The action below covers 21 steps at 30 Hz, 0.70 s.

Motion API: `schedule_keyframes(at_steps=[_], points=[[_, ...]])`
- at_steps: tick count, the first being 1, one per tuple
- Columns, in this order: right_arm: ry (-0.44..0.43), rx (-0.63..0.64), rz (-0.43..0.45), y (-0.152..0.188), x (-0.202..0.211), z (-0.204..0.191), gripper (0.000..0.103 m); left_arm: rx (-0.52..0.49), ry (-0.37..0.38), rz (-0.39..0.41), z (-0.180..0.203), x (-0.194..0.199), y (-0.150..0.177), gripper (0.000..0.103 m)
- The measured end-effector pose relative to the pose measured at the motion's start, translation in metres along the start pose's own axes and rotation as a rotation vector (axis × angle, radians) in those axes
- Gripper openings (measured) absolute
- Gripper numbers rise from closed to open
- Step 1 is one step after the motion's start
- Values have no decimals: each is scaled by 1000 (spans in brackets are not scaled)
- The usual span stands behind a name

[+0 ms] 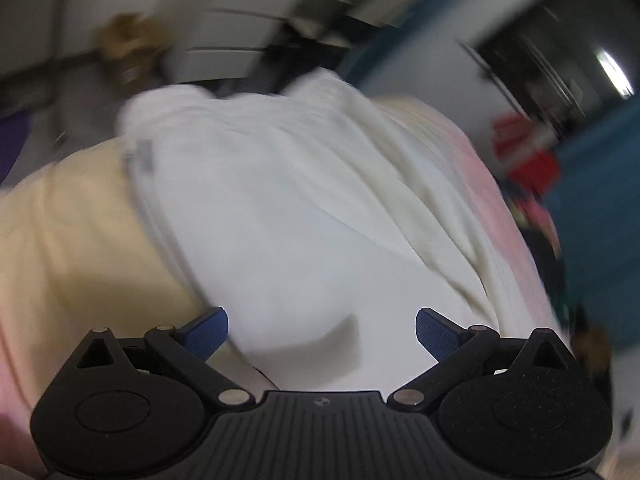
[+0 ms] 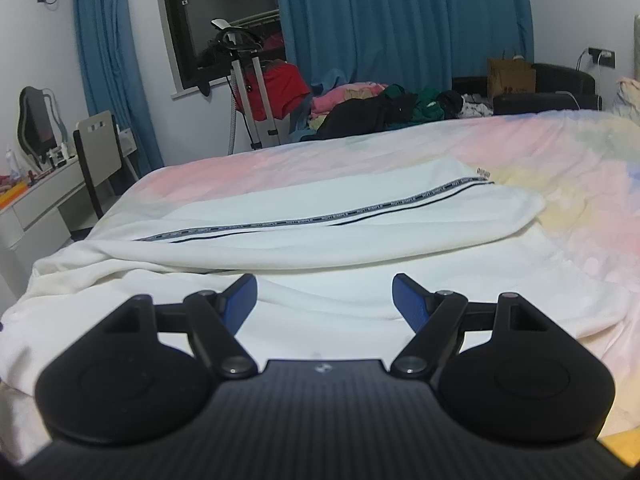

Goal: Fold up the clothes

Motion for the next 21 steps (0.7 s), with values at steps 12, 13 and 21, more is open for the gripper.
schedule_keyframes(at_steps=[12, 13, 21], points=[[42, -103, -13, -1, -5, 31, 76, 126, 224, -79, -5, -9, -46, 89], [47, -127, -5, -4, -4, 39, 76, 124, 276, -76, -2, -3, -48, 89], [153, -508, -15, 21, -1, 150, 77, 194, 191, -63, -27, -8, -32, 89]])
Point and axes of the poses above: each gripper's, at about its wrist camera, not at the fingertips, and x roughly against the way its jaws point, z to its right, y to its underside, the point moved 8 cm from there along -x, roughly the way its jaws point, and after that the axes turned 9 degrees about x, right-handed, at the moved point
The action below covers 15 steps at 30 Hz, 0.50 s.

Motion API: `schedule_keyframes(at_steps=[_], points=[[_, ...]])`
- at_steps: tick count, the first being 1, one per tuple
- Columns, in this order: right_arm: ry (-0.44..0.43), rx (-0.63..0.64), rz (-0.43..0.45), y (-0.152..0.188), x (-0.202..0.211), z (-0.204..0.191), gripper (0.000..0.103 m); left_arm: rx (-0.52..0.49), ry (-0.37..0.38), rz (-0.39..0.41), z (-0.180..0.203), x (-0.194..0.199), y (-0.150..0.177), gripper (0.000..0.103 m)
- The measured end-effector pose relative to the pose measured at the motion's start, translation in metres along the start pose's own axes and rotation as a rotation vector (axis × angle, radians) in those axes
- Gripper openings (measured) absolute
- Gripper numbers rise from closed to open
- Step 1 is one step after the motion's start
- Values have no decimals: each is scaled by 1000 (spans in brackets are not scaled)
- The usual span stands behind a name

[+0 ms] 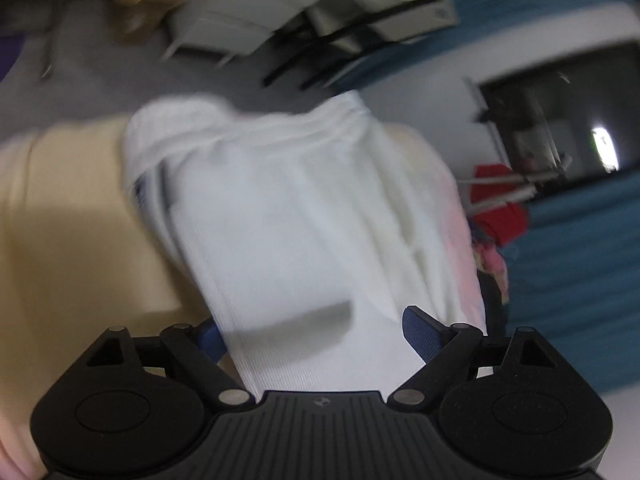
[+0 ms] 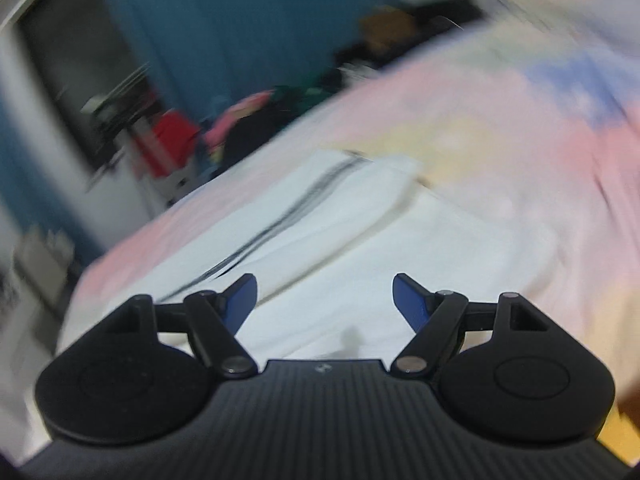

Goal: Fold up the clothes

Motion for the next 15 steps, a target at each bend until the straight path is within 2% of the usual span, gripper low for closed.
schedule_keyframes(at_steps=[3, 7, 9, 10, 11, 12, 14, 15], points=[[61, -193, -13, 9, 3, 45, 78, 32, -64, 33, -11, -8, -3, 86], [164, -371, -13, 22, 5, 89, 78, 42, -82, 100, -21, -6, -16, 74], [141, -425, -29, 28, -4, 92, 78, 51, -78, 144, -21, -2, -26, 70], [117, -436, -44, 30, -11, 89, 76, 58, -74, 162, -21, -2, -30, 65], [120, -438, -62, 32, -18, 88, 70, 66, -68, 177, -20, -3, -34, 59], [122, -440, -80, 33, -25, 86, 70, 74, -64, 192, -21, -2, -36, 56], [157, -471, -108, 38, -39, 91, 66, 75, -65, 208, -22, -2, -40, 40], [174, -486, -122, 40, -47, 94, 61, 73, -65, 215, -23, -1, -42, 36]])
Point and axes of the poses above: each gripper's, at about its wrist camera, not at the fingertips, and x roughly against the way its jaws point, z to its right, y to its underside, the point moved 8 cm from there along -x, roughly the way its jaws point, and after that the axes turned 9 degrees about x, right-handed, at the moved point
